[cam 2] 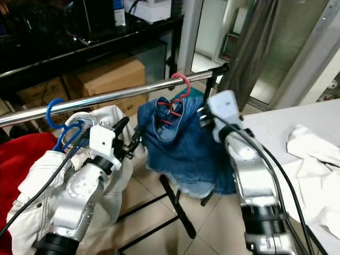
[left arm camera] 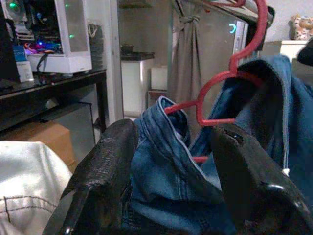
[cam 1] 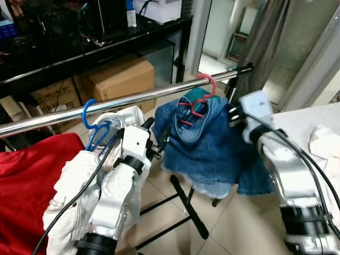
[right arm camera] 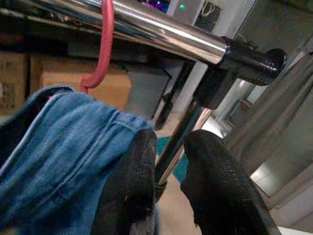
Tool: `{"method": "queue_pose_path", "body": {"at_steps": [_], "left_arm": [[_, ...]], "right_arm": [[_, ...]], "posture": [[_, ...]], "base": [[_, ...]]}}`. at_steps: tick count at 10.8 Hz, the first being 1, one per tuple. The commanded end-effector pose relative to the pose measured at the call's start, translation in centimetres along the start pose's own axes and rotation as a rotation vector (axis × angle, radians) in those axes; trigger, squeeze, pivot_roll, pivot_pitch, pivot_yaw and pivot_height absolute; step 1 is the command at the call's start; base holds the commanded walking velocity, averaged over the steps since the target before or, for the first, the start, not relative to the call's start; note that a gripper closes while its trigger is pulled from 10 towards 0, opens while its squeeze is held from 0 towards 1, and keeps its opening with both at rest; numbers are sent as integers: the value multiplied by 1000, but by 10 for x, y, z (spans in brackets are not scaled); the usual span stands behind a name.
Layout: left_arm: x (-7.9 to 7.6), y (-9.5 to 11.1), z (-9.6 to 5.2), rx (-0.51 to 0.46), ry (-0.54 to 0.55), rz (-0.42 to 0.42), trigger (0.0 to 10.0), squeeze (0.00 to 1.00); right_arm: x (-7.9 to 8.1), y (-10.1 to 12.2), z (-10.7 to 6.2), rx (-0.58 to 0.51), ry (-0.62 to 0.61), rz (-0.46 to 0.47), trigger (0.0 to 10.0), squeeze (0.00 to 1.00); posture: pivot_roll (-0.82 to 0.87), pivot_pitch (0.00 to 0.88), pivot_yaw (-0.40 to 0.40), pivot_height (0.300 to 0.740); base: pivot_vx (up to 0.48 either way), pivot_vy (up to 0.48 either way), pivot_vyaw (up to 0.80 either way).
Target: Hang hanger
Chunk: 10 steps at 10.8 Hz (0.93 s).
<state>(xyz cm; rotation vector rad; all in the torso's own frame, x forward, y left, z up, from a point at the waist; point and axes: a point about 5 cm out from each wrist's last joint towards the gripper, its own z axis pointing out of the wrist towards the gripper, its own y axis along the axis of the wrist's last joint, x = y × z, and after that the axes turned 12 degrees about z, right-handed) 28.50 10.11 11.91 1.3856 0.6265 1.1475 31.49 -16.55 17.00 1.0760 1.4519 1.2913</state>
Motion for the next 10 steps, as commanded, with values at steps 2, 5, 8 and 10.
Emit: {"method": "queue_pose_path", "body": {"at_steps": [2, 5, 8, 10], "left_arm": [[-1, 0, 3, 10, -6, -10, 10000, 0], [1, -1, -3, 29, 85, -62, 10000, 0], [-5, -5, -11, 70, 76, -80, 10000, 0], [-4, -7, -28, 112, -11, -145, 10000, 0]], "right_arm": [[8, -3, -8, -12, 34, 18, 10000, 0], [-7, 3, -40, -237, -127, -24, 10000, 0], [5, -10, -74, -317, -204, 65, 10000, 0], [13, -28, -96, -267, -191, 62, 10000, 0]], "posture": [[77, 0, -35, 723], [76, 0, -41, 723], [62, 4, -34, 723], [50, 14, -26, 723]], "base": [[0, 0, 0], [0, 0, 0], [0, 0, 0], [0, 0, 0]]}}
